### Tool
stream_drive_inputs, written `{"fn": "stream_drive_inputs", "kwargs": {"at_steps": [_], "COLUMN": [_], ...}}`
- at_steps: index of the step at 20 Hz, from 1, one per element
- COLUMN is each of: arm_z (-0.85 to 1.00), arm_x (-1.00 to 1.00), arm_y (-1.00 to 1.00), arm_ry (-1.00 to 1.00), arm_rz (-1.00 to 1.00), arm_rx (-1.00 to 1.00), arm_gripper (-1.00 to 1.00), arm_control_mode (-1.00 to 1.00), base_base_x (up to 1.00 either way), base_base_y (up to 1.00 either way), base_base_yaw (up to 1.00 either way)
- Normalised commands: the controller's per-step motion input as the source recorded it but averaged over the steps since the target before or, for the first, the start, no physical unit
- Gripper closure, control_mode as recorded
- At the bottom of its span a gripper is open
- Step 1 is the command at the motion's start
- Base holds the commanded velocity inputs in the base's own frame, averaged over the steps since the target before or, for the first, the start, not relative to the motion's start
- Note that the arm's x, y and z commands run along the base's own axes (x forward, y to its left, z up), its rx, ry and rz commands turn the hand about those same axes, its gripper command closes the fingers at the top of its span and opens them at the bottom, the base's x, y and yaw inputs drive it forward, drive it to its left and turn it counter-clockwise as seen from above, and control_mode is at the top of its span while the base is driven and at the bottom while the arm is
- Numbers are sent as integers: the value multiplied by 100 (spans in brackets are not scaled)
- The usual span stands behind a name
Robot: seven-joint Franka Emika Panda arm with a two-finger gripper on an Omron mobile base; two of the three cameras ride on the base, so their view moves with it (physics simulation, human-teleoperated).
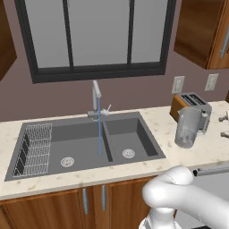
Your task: Turn on the sink faucet and place the jug under the water for a few seconds to fill it up.
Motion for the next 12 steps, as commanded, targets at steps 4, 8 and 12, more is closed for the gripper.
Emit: {"fn": "stream_drive_inputs", "kwargs": {"at_steps": [4, 8, 12], "arm_z": [-28, -22, -19], "arm_x": [31, 26, 19], "arm_y": [-5, -8, -19], "arm_ry": [0, 0, 0], "arm_rz": [0, 0, 0], "arm_rx": [0, 0, 0], "arm_gripper": [-100, -100, -100], "arm_control_mode": [-100, -100, -100], "base_base_x": [0, 0, 0], "base_base_y": [0, 0, 0], "base_base_yaw": [0, 0, 0]}}
